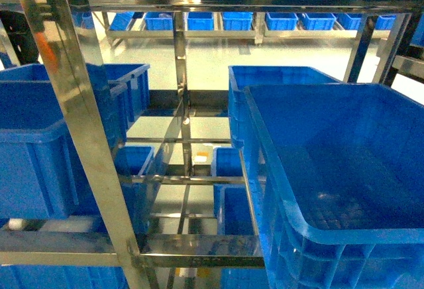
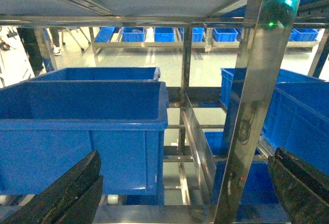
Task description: Pick red block from blue box to shelf
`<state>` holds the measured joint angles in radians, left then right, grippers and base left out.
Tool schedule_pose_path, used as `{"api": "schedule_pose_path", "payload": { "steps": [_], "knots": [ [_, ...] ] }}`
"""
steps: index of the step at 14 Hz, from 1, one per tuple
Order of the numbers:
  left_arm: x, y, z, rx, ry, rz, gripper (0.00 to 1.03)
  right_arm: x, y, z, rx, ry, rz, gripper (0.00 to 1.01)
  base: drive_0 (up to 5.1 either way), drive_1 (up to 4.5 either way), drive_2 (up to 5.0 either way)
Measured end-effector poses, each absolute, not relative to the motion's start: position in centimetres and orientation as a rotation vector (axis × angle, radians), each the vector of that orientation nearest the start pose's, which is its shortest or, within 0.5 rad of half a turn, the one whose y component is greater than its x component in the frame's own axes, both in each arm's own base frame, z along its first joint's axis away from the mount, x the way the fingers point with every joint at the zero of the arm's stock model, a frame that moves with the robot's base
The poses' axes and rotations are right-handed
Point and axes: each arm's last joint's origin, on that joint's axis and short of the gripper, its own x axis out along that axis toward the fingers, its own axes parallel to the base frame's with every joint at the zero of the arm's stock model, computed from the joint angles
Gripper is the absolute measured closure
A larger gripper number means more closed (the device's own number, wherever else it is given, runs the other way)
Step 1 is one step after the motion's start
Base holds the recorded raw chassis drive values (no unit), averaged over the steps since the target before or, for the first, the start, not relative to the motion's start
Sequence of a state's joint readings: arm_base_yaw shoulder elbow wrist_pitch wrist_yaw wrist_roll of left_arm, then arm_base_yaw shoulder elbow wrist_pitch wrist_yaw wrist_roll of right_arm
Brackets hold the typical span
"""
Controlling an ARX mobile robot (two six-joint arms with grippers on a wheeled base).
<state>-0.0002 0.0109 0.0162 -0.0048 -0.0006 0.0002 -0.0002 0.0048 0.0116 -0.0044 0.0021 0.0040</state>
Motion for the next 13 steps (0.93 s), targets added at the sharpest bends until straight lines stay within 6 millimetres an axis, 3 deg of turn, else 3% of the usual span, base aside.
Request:
{"api": "schedule_pose_path", "payload": {
  "steps": [13],
  "knots": [
    [9.74, 0.00, 16.78, 0.000, -0.001, 0.000, 0.05, 9.73, -0.01, 16.65, 0.004, -0.002, -0.002, 0.73, 0.0, 0.00, 0.0]
  ]
}}
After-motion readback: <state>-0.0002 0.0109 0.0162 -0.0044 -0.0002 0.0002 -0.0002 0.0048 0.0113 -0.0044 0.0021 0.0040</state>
